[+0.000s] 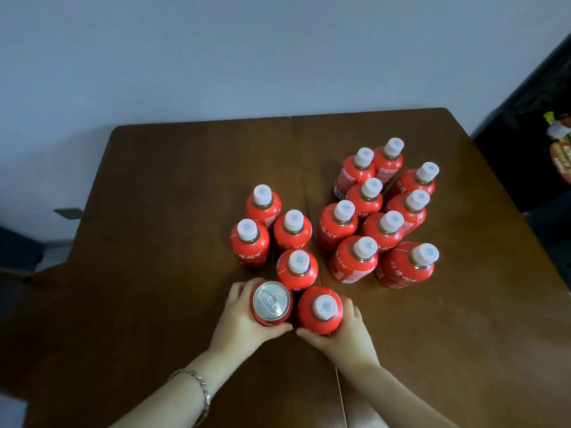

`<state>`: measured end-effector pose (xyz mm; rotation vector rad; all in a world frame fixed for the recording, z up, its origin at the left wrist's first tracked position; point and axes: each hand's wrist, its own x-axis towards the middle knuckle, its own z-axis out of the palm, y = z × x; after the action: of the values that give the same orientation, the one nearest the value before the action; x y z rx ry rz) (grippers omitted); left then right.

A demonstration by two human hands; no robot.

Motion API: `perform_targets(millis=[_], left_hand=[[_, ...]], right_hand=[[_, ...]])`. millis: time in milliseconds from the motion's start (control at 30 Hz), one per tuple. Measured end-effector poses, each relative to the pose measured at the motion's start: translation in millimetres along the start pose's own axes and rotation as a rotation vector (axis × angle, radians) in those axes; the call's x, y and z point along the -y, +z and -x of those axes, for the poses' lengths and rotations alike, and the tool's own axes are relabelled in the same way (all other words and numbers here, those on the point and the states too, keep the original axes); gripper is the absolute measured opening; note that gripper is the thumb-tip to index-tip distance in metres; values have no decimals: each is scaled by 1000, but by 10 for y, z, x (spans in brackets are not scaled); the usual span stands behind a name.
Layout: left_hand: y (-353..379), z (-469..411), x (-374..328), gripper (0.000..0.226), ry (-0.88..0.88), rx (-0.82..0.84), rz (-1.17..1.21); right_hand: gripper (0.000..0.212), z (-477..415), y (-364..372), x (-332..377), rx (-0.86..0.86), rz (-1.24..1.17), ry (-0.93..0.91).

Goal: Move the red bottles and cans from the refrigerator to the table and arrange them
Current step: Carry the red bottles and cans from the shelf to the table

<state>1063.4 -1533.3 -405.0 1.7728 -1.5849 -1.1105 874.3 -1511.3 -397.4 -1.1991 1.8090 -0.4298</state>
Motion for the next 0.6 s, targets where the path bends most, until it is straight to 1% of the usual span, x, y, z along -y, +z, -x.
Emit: perform_targets(millis=[67,133,267,333,400,467,533,600], left_hand=[[8,23,6,74,-25,-13,-24],[-7,33,-30,72,-49,6,-10],[-70,13,-124,74,-74,39,-22],[-106,-1,-153,74,-91,53,-32],[-130,-18,-183,73,-126,63,-35],[-128,-29,-218,73,-162,71,-22],[-106,-35,-264,75,-187,66,-15],[-66,-45,-307,76,-237,45,-5]], right_hand=[[74,-1,66,52,4,-102,98],[73,-35,97,120,30,-147,164],[80,-174,25,254,45,-150,202],[79,-301,13,318,-22,-174,223],[71,-428,60,390,-93,-217,281],[67,-495,133,444,-113,-226,327],[58,-503,203,418,-64,-160,306],[44,-415,188,395,3,-78,254]])
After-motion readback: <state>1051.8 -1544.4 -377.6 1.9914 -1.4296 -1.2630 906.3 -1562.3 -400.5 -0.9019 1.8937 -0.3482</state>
